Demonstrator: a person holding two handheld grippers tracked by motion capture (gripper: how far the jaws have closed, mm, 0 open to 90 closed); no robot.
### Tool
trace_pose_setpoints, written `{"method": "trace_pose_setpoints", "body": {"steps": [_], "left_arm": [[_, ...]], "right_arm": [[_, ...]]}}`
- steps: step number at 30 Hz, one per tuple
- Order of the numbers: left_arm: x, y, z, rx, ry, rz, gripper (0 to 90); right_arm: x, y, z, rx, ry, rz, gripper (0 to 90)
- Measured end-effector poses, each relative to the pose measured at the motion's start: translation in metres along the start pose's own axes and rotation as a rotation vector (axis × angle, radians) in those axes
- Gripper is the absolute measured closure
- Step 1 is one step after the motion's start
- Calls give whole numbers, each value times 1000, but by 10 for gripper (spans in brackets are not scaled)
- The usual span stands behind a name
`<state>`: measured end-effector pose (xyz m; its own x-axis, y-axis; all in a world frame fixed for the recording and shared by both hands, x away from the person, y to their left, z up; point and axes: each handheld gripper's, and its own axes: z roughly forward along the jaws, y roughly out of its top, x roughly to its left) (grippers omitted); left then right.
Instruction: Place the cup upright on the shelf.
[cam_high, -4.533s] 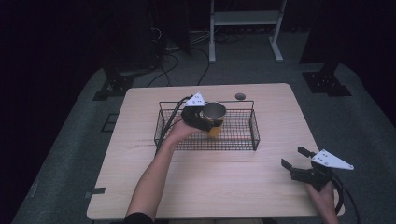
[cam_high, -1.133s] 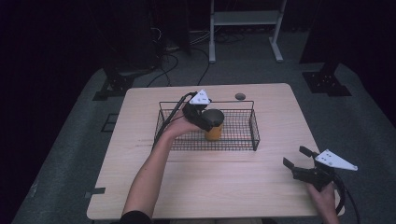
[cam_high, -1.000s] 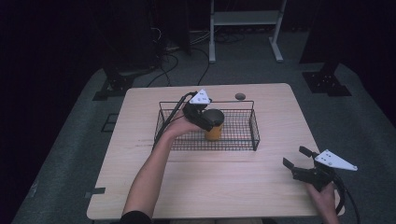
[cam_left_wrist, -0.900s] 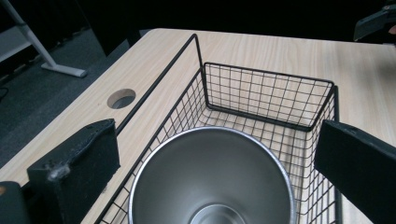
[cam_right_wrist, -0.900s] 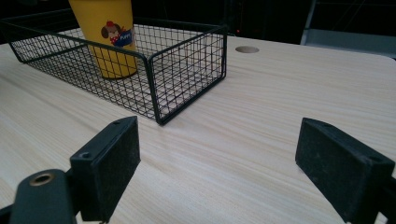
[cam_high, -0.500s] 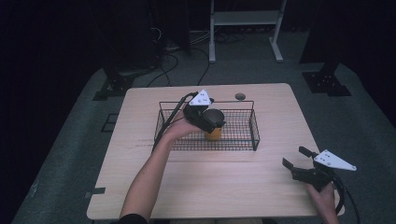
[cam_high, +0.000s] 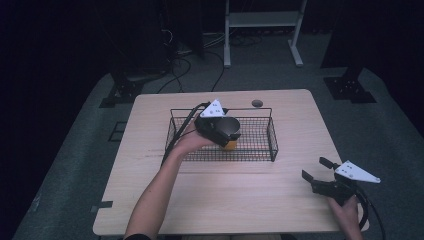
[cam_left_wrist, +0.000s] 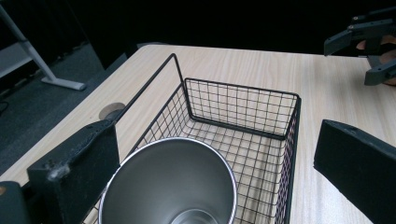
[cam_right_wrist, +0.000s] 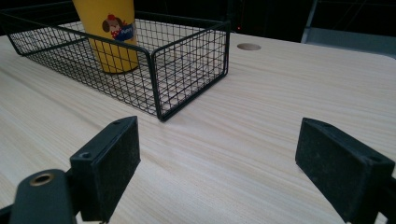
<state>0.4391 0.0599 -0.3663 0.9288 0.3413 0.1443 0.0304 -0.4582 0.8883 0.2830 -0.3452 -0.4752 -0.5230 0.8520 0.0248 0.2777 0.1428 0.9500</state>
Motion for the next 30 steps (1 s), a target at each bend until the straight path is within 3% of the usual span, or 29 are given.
{"method": "trace_pose_setpoints", "body": {"steps": [12, 30], "left_arm": [[-5, -4, -7, -17, 0, -14, 0], [-23, -6, -14, -47, -16, -3, 0]], "right_arm": [[0, 0, 0, 6, -10, 1, 129], [1, 0, 1, 10, -8, -4, 128]]}}
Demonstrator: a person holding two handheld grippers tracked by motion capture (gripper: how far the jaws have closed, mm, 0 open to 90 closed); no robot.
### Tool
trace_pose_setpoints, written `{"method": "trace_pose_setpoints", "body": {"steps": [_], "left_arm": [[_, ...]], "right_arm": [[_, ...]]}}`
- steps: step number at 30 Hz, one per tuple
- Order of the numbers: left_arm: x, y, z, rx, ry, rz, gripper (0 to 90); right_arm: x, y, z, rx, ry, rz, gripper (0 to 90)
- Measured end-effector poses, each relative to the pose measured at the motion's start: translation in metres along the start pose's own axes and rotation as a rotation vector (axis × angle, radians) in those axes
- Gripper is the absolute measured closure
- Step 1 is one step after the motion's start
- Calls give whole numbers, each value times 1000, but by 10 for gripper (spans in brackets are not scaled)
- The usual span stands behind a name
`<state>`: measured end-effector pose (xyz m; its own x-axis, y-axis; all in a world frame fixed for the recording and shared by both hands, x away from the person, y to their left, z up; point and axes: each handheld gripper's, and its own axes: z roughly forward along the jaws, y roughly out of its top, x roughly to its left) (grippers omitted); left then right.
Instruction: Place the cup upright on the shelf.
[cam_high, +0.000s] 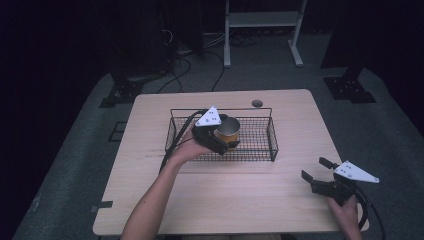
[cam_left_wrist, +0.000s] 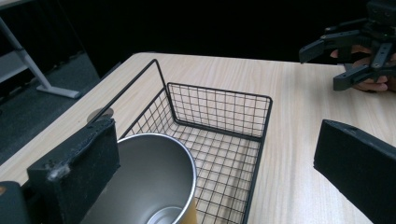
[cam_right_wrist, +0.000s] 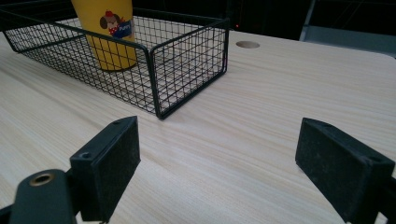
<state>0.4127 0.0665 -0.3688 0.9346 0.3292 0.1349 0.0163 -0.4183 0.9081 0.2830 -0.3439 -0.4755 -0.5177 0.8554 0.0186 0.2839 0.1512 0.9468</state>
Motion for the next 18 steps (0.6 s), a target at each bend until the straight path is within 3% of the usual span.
{"method": "trace_pose_setpoints", "body": {"steps": [18], "left_arm": [[-12, -6, -16, -48, -7, -8, 0]], "right_arm": [[0, 0, 0, -2, 2, 0, 128]]}}
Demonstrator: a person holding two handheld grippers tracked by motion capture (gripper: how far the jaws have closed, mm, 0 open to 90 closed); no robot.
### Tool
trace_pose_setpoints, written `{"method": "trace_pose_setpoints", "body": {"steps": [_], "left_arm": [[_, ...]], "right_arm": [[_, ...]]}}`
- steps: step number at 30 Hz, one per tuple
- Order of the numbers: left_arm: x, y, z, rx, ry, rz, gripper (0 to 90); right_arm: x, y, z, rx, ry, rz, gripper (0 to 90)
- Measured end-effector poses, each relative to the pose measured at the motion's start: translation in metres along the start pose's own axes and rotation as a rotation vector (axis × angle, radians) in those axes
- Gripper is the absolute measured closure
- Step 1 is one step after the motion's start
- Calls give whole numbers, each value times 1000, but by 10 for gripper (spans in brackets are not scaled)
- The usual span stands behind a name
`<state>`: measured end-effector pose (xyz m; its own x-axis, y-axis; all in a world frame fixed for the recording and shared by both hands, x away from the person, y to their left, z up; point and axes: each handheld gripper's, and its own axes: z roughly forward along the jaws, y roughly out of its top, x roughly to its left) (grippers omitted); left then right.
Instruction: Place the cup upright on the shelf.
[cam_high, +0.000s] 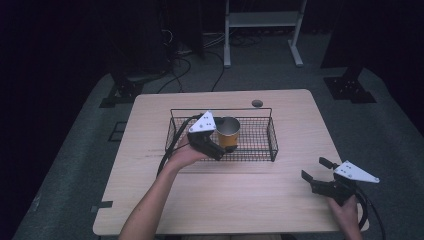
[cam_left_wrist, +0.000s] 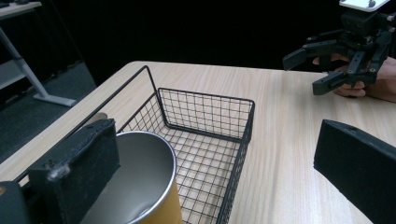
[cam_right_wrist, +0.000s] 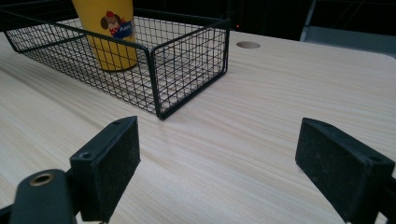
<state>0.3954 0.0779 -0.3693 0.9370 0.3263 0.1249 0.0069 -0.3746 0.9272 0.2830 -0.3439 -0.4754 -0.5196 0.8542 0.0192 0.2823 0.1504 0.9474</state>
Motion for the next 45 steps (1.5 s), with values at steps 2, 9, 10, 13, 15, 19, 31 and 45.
{"method": "trace_pose_setpoints", "body": {"steps": [2, 9, 10, 13, 15, 19, 31, 45], "left_arm": [[0, -2, -2, -7, -1, -6, 0], [-5, -7, -7, -10, 8, -9, 0], [-7, -8, -8, -10, 11, -8, 0], [-10, -11, -10, -9, 7, -13, 0], [-12, -13, -12, -12, 9, -12, 0], [-16, -15, -16, -20, 11, -10, 0], [-32, -26, -26, -33, 9, -10, 0], [-47, -36, -38, -51, 8, -13, 0]], "right_arm": [[0, 0, 0, 1, 1, 0, 128], [0, 0, 0, 3, 1, -3, 128], [0, 0, 0, 2, 1, -3, 128], [0, 0, 0, 1, 3, -2, 128], [0, 0, 0, 2, 3, -4, 128], [0, 0, 0, 2, 3, -4, 128], [1, 0, 1, 8, 2, -10, 128], [1, 0, 1, 10, 1, -11, 129]]}}
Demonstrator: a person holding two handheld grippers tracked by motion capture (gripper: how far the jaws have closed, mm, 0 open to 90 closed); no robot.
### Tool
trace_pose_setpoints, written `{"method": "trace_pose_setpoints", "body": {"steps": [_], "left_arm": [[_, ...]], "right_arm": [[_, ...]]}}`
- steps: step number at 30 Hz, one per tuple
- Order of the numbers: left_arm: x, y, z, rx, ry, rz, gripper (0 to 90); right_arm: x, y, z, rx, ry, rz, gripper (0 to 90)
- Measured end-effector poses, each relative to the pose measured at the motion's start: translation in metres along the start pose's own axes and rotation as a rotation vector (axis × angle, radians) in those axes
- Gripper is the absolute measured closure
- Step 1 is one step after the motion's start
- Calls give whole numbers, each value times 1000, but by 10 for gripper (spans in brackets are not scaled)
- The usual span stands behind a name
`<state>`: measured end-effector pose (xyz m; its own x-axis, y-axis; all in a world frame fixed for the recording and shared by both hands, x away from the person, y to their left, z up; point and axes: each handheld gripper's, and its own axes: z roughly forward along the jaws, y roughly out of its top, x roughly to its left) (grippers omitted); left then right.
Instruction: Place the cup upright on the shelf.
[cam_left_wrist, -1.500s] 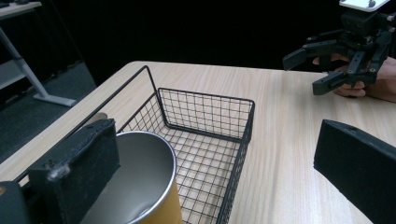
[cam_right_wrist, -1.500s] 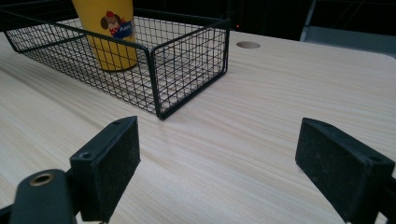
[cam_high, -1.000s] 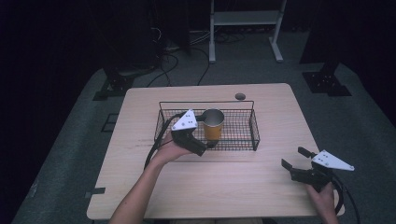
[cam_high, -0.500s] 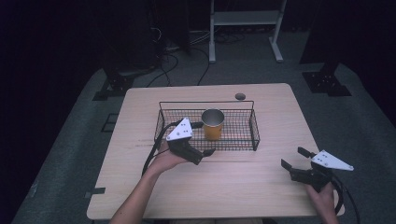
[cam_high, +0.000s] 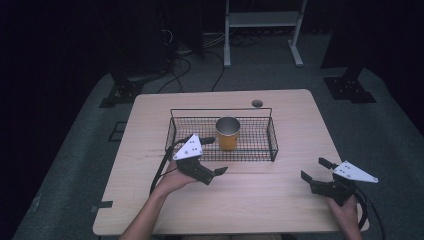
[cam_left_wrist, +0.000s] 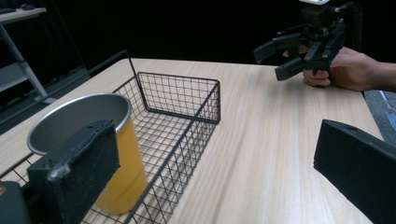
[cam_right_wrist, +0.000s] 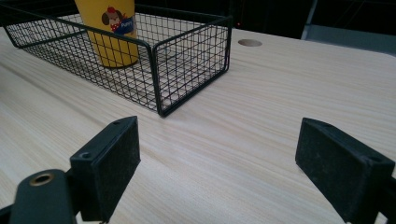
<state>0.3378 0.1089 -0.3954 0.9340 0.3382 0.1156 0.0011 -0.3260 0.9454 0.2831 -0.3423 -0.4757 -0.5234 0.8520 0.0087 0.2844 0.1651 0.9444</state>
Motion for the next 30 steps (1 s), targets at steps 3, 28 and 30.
{"method": "trace_pose_setpoints", "body": {"steps": [3, 28, 30], "left_arm": [[-4, -4, -3, -8, -3, -4, 0], [-27, -32, -23, 4, 23, -38, 0], [-30, -34, -24, -1, 27, -33, 0]], "right_arm": [[-1, 0, 0, -2, 0, 2, 128], [-1, 0, 0, -2, 2, 7, 128], [-1, 0, 0, -2, 7, 1, 128]]}}
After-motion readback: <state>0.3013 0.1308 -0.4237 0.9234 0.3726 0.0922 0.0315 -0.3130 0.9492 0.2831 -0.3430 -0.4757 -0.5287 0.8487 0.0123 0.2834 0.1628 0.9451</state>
